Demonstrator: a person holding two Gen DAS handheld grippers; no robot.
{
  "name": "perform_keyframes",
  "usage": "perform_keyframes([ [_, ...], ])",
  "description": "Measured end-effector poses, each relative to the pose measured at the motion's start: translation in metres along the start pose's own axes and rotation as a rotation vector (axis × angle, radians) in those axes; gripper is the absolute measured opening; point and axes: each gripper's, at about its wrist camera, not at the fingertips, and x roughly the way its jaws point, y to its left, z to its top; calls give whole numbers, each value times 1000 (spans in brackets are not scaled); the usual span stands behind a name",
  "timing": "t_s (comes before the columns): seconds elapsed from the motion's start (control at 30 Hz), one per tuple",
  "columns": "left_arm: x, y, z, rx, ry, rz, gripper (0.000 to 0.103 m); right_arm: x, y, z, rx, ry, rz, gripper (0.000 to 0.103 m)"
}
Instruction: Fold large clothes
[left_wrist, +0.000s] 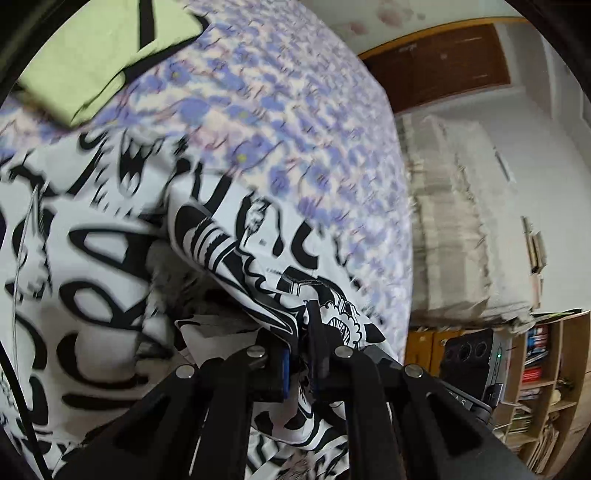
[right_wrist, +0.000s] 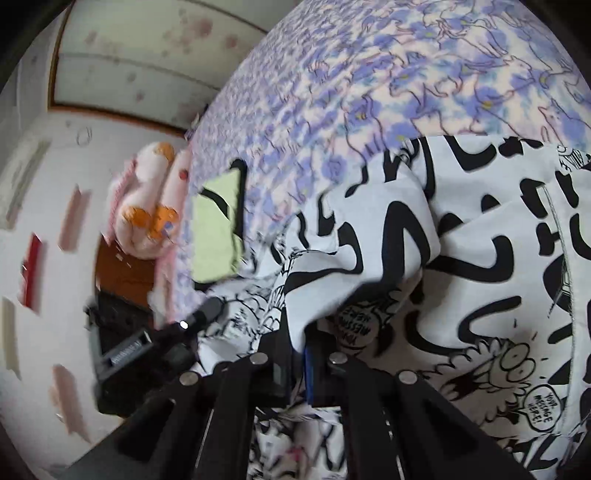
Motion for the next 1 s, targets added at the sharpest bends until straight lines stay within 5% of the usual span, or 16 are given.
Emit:
perform_keyframes([
  [0.33,10,64,-91,64,81,205,5,28,-38,-79,-39,109,-188,4],
  [0.57,22,76,-116,168,70,348,13,51,-36,-108,-227,141,-302,6],
  [0.7,25,62,-116,260,82,447,26,56,-21,-109,-321,147,-386,12],
  [0.83,0,51,-107,242,51,501,60,34,-21,-103,-270,128,-423,28],
  [1.0,-44,22,-104,322,-23,475,64,-13,-10,-109,-333,8,-448,31],
])
